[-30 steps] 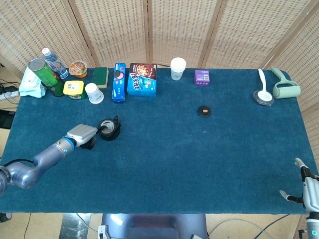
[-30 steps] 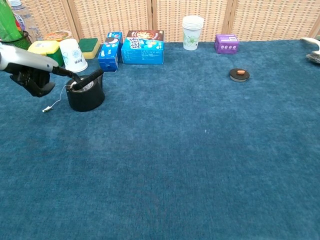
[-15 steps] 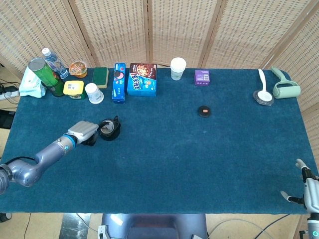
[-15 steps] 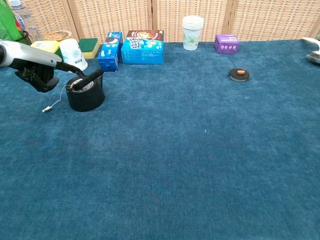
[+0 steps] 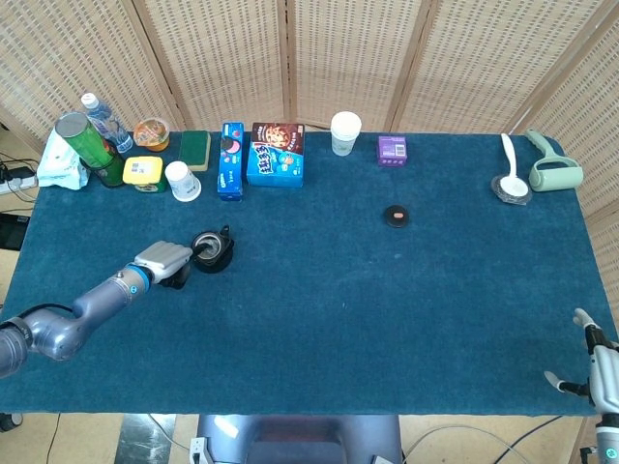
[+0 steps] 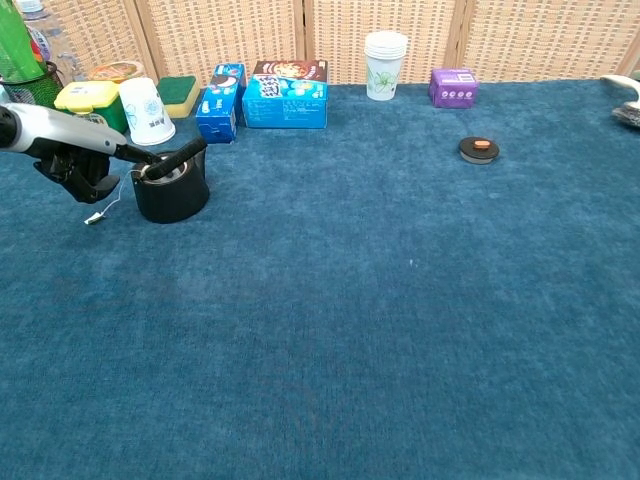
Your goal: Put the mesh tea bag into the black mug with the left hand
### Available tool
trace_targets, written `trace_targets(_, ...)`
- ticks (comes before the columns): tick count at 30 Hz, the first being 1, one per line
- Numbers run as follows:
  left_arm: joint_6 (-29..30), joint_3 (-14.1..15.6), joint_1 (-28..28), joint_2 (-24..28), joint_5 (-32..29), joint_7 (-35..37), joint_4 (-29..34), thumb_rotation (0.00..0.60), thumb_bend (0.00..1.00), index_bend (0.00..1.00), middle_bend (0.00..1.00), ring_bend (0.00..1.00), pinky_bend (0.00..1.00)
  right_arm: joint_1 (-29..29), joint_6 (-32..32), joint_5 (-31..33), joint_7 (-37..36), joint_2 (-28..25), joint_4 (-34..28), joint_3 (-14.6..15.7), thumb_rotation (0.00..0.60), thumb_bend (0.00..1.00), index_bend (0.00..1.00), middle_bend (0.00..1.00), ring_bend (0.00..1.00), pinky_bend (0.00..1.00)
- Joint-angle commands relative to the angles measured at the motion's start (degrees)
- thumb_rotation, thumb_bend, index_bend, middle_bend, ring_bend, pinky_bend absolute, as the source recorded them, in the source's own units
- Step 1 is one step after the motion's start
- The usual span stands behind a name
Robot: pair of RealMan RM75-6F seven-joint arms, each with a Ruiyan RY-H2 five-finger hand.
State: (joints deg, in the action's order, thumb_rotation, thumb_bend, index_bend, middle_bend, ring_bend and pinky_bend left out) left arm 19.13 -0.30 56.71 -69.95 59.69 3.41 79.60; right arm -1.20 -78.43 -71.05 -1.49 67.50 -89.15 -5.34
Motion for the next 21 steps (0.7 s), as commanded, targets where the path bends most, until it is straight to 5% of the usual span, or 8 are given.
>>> trace_targets(1,-0.3,0.2,0.2,-0.4,-0.2,0.1,-0.5,0.600,0.87,0.00,1.00,1.00,0.95,0.0,0.0,0.0,0.0,0.0,0.0,0.0,0.600,0.03,0.09,0.20,0.35,0.24)
trace_targets(12,0.9,-0.4,0.0,-0.3,0.6,0.5,0.1,0.600,0.87,0.00,1.00,1.00,0.95,0.0,-0.1,0.1,0.4,-0.1,-0.4,-0.1,0.600,0.03,0.09,0.20,0.35,0.24)
trace_targets(21,6.3,-1.0,-3.4,4.6,3.6,1.5,6.0,0.600,0.86,0.00,1.00,1.00,0.95,0.5,0.2,-0.5,0.8,0.0,-0.6,-0.2,0.600,0.03,0.09,0.20,0.35,0.24)
